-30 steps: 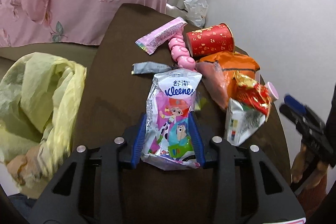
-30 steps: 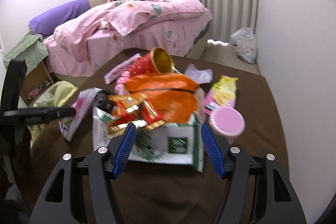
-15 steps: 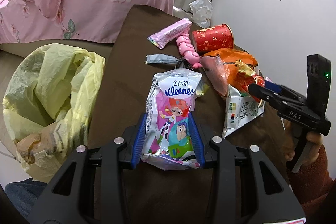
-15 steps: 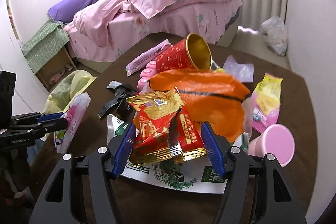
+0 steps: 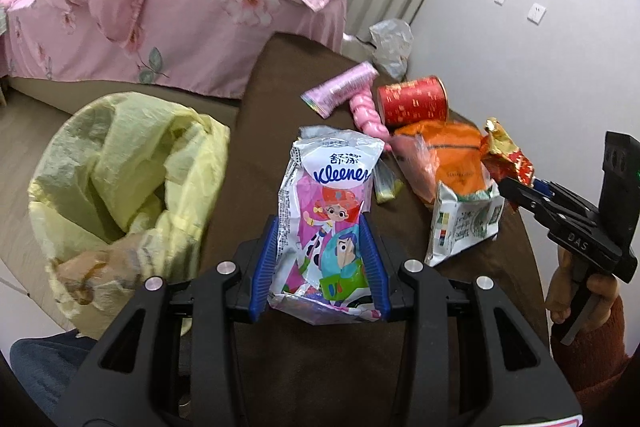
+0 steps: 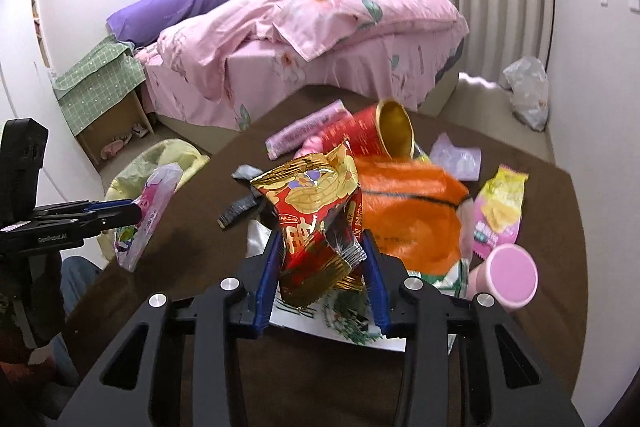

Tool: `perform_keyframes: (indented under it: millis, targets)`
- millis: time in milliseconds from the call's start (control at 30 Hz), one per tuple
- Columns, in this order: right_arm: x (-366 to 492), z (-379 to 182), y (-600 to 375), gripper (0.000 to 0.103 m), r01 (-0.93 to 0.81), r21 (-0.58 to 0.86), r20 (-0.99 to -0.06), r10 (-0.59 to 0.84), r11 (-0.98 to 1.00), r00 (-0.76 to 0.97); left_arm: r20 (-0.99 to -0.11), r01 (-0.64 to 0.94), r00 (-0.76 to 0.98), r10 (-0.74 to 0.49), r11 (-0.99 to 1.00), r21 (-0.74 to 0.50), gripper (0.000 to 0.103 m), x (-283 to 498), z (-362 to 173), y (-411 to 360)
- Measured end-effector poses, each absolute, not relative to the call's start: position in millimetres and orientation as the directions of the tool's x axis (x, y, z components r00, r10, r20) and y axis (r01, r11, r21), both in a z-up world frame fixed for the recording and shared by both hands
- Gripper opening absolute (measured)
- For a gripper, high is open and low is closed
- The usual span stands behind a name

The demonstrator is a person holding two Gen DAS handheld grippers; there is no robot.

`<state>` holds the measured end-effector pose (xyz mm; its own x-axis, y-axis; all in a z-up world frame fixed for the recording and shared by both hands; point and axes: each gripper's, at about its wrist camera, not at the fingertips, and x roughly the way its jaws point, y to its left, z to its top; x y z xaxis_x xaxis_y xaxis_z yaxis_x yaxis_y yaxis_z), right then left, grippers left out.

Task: Collect trash
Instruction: 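Carry the Kleenex pack and red snack bag with both tools to the yellow trash bag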

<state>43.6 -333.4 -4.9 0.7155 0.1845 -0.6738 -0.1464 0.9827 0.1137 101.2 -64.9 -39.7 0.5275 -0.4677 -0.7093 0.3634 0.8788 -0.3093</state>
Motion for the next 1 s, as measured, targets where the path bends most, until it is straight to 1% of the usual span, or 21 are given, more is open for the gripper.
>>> perform_keyframes:
  millis: [167,367,400,567,667,733,867,1000]
  targets:
    - [47,11,-306,0.037,-0.202,0.091,-0.662,0.211,0.975,0.72,-0.681,0.318,0.586,-0.438,0.898,-0.304,0.038,100,-26,-37]
    - [66,23,-260,0.037,-0.304,0.091,-0.648,0.288,0.948,0.705,-0.649,0.184,0.691,-0.319,0.945,-0.27,0.038,108,-7,28]
    - [70,24,-251,0.037,-0.321,0.091,-0.648,0.301,0.943,0.7,-0.649,0.149,0.703,-0.291,0.952,-0.266,0.038,112,-5,44]
    - [104,19,-200,0.037,-0.424,0.127,-0.66,0.395,0.897,0.639,-0.667,0.081,0.703,-0.245,0.96,-0.267,0.038,127,-10,88]
    - [129,7,-168,0.037,-0.486,0.167,-0.681,0.456,0.858,0.572,-0.683,0.093,0.677,-0.273,0.953,-0.288,0.038,136,-23,99]
    - [143,-2,-151,0.037,-0.517,0.17,-0.7,0.472,0.839,0.536,-0.699,0.103,0.647,-0.306,0.943,-0.317,0.038,146,-37,104]
    - [169,-28,-119,0.037,-0.558,0.156,-0.749,0.466,0.815,0.47,-0.754,0.099,0.567,-0.332,0.936,-0.338,0.038,167,-71,109]
    - [186,-49,-98,0.037,-0.576,0.134,-0.787,0.44,0.807,0.433,-0.782,0.079,0.535,-0.321,0.94,-0.332,0.038,180,-91,113]
